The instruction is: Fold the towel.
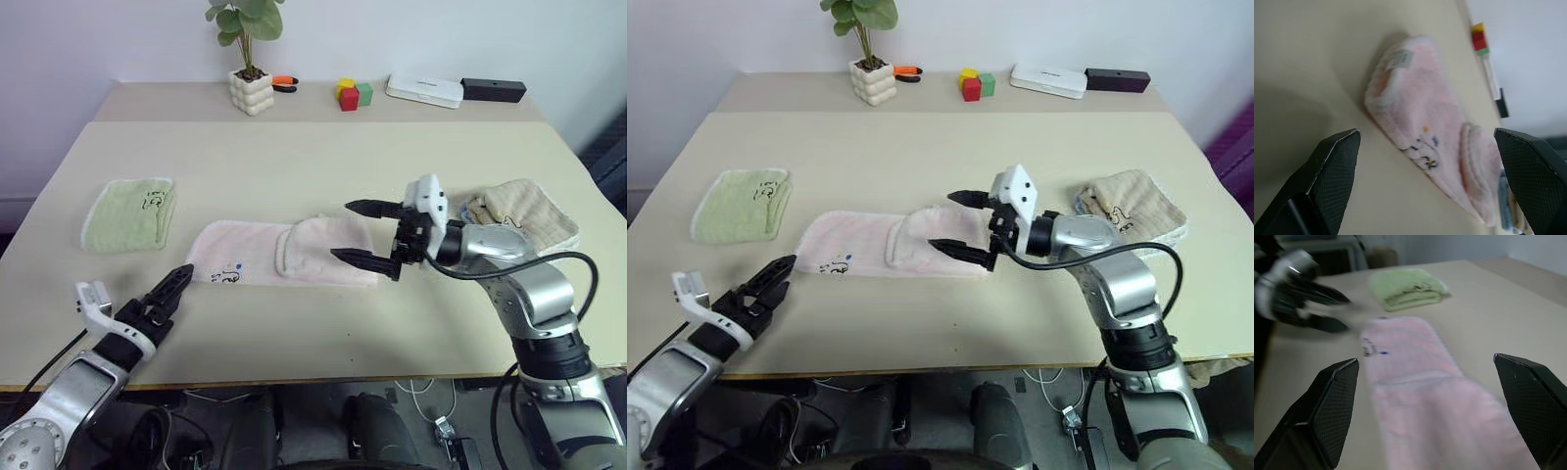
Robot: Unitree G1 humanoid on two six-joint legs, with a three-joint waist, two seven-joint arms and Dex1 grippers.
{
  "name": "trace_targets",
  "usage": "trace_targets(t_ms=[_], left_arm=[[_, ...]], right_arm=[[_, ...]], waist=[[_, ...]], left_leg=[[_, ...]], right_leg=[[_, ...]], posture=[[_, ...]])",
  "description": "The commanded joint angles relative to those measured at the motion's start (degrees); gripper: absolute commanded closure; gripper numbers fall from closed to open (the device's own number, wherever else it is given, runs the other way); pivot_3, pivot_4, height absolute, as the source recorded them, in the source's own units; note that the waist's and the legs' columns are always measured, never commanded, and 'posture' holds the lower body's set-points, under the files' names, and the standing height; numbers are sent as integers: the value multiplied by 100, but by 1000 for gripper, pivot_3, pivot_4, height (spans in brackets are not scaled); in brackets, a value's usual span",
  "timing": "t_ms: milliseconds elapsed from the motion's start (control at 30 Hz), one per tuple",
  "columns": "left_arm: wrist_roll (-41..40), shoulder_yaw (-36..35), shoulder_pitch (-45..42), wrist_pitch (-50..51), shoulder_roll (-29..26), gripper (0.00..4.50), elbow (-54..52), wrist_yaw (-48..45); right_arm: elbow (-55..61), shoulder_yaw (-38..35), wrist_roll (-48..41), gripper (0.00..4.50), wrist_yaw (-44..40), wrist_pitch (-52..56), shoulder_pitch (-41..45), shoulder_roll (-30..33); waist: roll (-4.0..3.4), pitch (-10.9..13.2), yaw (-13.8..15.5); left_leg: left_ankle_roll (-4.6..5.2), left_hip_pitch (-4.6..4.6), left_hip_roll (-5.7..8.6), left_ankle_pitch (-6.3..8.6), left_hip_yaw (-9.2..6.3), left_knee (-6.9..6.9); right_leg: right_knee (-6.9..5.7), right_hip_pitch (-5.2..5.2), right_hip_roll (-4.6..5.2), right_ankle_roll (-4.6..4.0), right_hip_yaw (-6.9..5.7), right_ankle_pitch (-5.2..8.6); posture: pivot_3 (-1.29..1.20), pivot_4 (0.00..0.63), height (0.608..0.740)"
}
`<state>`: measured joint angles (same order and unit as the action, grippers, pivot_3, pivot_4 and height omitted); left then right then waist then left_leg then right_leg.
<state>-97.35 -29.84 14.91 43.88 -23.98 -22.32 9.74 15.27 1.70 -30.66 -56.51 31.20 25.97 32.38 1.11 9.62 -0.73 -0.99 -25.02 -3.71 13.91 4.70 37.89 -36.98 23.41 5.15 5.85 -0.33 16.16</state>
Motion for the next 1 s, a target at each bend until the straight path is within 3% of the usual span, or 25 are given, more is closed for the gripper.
trace_targets(t_ms=[33, 267, 300, 367, 600, 800, 1000], left_arm=[[145, 127, -213, -170, -39, 41, 189, 184], [102, 430, -818, -131, 5, 41, 744, 227], [100, 486, -937, -113, 23, 272, 885, 266], [-3, 487, -1157, -177, 124, 866, 1019, 208], [128, 585, -1291, -107, 116, 4443, 1030, 168], [514, 733, -1528, -1, -134, 4483, 520, -663], [2020, 1901, -2651, 76, -533, 4483, 186, -1929]], right_arm=[[259, -152, -185, 0, -29, 19, -17, 85], [309, -99, -143, 0, 144, -17, -91, 56], [309, -89, -134, 0, 160, -20, -100, 60], [314, -80, -100, 0, 192, -35, -109, 86], [323, -176, -37, 0, 262, -80, -164, 208], [497, -856, -570, 0, -118, -29, -555, 655], [439, -1515, -721, 0, -469, -341, -1032, 1079]], waist=[[-2, -1, -2], [-3, -2, 23], [-4, -3, 28], [-4, -3, 26], [-3, -2, 3], [1, 1, 34], [-3, -1, 125]], left_leg=[[0, 0, 3, 0, 0, 0], [-1, 3, 5, -1, 0, 1], [-1, 3, 6, -1, -2, 3], [-1, 4, 9, -1, -2, 5], [4, 3, 7, 2, 0, 3], [3, 0, 11, 1, 1, 4], [2, 0, 13, 1, 19, 6]], right_leg=[[0, 0, -3, 0, 0, 0], [-1, -3, -7, 0, 0, 0], [-1, -4, -8, 0, -1, 0], [-1, -7, -8, 0, -1, 0], [1, -5, -13, 2, -1, -1], [4, -7, -10, 1, -1, -1], [15, -10, -13, 0, -1, -1]], posture=[[0, 150, 735], [0, 150, 735], [0, 150, 735], [0, 150, 735], [0, 150, 735], [0, 150, 735], [0, 150, 735]])
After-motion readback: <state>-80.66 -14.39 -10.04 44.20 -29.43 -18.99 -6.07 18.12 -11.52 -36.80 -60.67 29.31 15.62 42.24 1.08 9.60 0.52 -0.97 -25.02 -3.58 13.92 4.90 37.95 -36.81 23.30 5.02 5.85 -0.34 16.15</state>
